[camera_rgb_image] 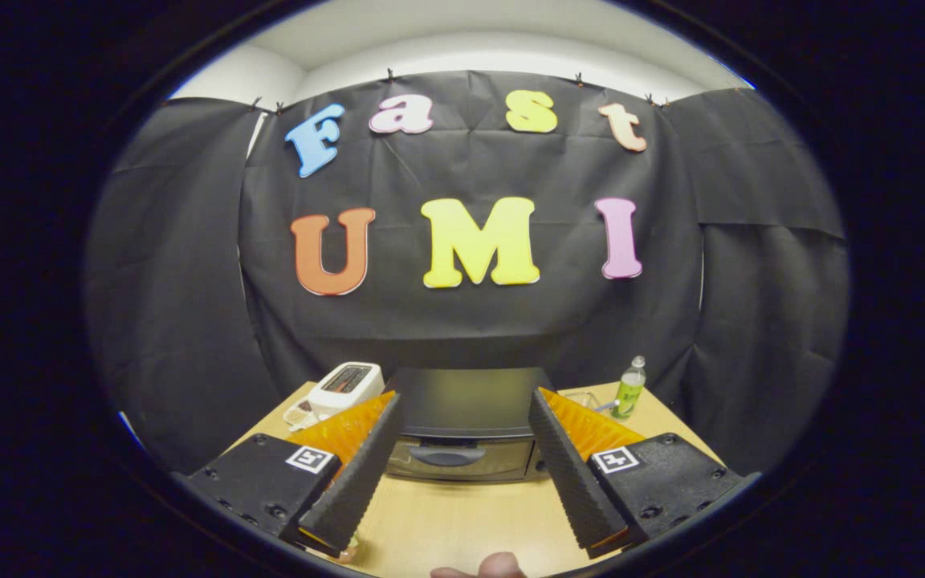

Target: Open the toaster oven, put the food inside, and close the toaster oven door.

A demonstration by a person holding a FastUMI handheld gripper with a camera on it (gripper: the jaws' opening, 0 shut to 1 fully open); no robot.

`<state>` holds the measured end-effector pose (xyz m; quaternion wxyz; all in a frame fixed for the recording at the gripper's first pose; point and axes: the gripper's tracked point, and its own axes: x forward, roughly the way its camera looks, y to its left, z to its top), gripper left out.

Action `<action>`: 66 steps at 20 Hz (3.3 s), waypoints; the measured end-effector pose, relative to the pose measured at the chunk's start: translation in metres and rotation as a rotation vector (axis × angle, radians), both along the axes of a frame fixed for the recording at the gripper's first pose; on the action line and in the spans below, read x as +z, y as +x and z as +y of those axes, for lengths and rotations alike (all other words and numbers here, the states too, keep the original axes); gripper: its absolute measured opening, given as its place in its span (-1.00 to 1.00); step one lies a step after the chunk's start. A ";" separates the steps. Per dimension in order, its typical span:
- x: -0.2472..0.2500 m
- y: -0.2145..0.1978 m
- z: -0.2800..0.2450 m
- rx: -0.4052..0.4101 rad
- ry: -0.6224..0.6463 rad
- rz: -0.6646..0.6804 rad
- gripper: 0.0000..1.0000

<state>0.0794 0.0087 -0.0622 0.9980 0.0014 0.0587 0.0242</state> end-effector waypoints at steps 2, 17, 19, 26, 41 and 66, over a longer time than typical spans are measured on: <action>-0.025 0.027 0.005 0.009 -0.002 0.032 1.00; -0.162 0.141 0.007 -0.055 -0.024 0.270 1.00; -0.167 0.141 0.007 -0.059 -0.019 0.263 1.00; -0.180 0.102 0.007 -0.029 -0.040 0.299 1.00; -0.275 0.019 0.002 -0.017 -0.071 0.475 1.00; -0.197 -0.100 0.089 0.532 0.457 0.964 1.00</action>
